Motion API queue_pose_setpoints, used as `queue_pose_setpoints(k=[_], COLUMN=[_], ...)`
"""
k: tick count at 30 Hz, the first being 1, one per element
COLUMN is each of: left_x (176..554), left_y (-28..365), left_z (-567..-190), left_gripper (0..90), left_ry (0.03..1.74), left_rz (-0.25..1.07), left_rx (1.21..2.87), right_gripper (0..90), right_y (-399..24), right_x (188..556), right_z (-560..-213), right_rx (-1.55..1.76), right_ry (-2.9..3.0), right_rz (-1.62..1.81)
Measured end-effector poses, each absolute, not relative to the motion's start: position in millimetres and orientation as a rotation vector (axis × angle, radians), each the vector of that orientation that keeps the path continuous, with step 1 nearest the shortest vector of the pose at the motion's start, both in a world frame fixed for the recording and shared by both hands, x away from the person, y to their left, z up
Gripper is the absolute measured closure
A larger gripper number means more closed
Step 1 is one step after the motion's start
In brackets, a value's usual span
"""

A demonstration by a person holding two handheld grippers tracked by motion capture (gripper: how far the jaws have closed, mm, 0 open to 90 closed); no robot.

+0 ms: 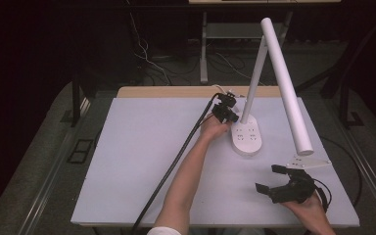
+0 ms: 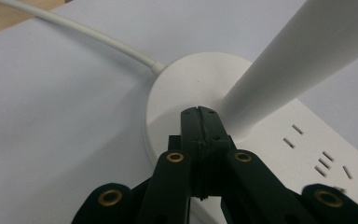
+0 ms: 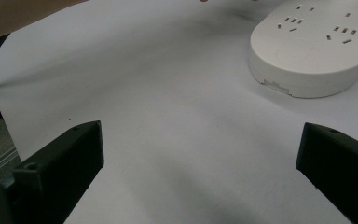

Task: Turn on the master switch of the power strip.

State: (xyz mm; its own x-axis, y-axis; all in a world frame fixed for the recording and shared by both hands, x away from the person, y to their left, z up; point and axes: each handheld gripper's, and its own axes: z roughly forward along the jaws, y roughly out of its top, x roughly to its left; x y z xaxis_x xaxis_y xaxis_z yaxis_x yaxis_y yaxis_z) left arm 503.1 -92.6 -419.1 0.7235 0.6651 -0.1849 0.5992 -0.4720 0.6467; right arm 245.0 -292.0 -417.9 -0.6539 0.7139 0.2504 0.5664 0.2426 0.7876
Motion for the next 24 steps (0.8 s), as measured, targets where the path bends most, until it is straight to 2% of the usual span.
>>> queue_pose_setpoints(k=[16, 24], left_x=[499, 496], left_y=[-89, -81], left_z=[-422, -426], left_gripper=[90.0, 89.9], left_ry=[0.961, 1.026], left_rz=[0.113, 0.038], left_rx=[2.177, 2.078], right_gripper=[0.2, 0.2], right_y=[-291, -292], right_x=[246, 246], right_z=[-419, -419], right_rx=[1.224, 1.229], right_ry=[2.349, 2.348], right_rz=[1.366, 1.367])
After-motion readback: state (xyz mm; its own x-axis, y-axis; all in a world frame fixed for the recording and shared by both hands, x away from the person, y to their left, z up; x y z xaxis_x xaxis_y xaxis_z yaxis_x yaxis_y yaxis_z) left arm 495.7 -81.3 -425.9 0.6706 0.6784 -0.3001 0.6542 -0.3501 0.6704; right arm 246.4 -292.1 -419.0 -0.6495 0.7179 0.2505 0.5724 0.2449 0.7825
